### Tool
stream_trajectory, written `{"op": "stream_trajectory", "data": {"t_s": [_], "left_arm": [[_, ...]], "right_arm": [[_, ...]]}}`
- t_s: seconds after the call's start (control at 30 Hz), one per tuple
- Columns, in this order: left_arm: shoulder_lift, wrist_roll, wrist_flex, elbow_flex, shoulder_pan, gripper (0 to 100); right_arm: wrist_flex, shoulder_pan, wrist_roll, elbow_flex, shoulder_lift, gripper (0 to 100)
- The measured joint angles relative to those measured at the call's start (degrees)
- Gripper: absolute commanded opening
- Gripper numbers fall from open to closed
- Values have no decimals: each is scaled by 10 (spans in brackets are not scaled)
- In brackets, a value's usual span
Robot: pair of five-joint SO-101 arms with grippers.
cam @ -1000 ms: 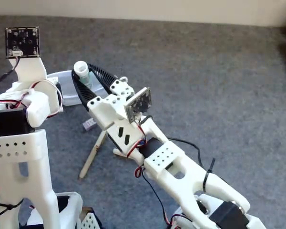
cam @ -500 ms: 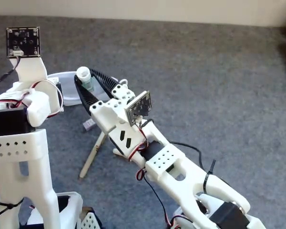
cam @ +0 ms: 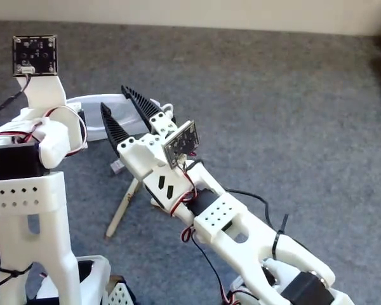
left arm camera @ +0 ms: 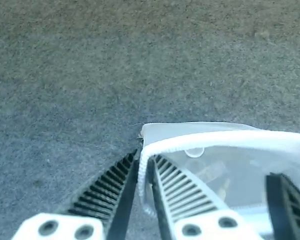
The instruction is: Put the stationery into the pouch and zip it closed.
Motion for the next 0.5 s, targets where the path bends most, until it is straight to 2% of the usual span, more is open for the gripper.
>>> {"op": "stream_trajectory", "data": {"t_s": [0.13, 0.5], "left_arm": [[0, 0, -1, 0, 0, 8], [0, 0, -1, 3, 0, 8]], "right_arm": [[84, 1, -1, 0, -53, 165], [460, 18, -1, -43, -232, 105]]}}
